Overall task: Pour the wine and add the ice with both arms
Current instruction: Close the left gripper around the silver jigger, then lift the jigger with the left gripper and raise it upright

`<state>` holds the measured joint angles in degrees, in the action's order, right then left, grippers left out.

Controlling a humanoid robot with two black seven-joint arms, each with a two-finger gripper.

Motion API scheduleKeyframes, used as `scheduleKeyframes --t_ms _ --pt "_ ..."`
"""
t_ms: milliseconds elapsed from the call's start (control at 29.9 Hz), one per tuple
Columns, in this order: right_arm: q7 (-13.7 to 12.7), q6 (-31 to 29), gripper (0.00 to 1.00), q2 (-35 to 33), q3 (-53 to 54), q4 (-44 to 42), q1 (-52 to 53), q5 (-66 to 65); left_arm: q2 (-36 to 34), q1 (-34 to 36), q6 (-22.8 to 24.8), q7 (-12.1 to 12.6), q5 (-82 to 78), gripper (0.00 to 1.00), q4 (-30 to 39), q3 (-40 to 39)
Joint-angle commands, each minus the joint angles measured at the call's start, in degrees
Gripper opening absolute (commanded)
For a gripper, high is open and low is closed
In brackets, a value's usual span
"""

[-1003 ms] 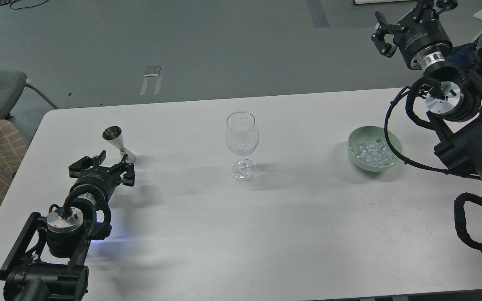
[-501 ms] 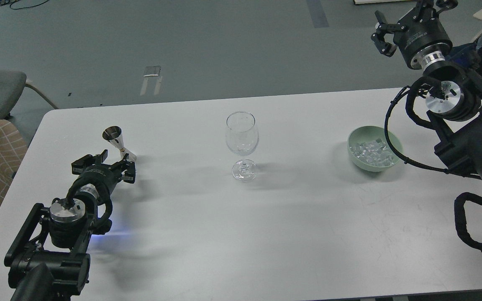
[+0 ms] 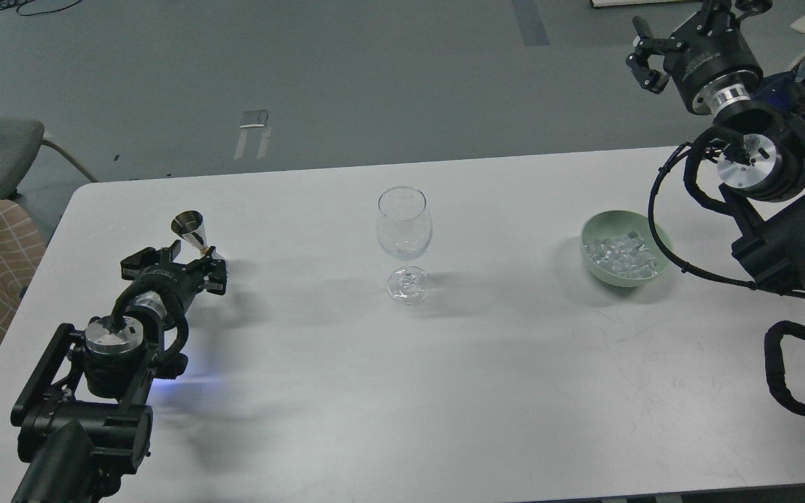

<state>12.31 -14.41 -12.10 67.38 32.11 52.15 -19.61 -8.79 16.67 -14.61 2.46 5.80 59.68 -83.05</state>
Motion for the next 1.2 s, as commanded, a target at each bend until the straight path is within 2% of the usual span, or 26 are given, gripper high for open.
scheduleKeyframes --t_ms 0,167,301,1170 --pt "0.0 0.0 1.0 -0.12 -0.05 0.06 -0.12 0.01 0.17 0.03 -0.16 -0.17 0.0 0.49 -0.27 -0.01" --pt "0.0 0.0 1.0 -0.03 0.03 0.06 -0.03 0.01 0.18 2.13 -0.07 -0.61 0.17 0.48 -0.97 -0.36" --pt "-0.09 0.0 1.0 -0.12 -0.05 0.06 -0.03 0.01 0.09 3.63 0.46 -0.53 0.08 0.48 -4.39 -0.27" --pt "-0.09 0.0 1.0 -0.03 -0.41 -0.03 -0.2 -0.26 -0.09 5.83 2.13 -0.7 0.17 0.48 -8.61 -0.63"
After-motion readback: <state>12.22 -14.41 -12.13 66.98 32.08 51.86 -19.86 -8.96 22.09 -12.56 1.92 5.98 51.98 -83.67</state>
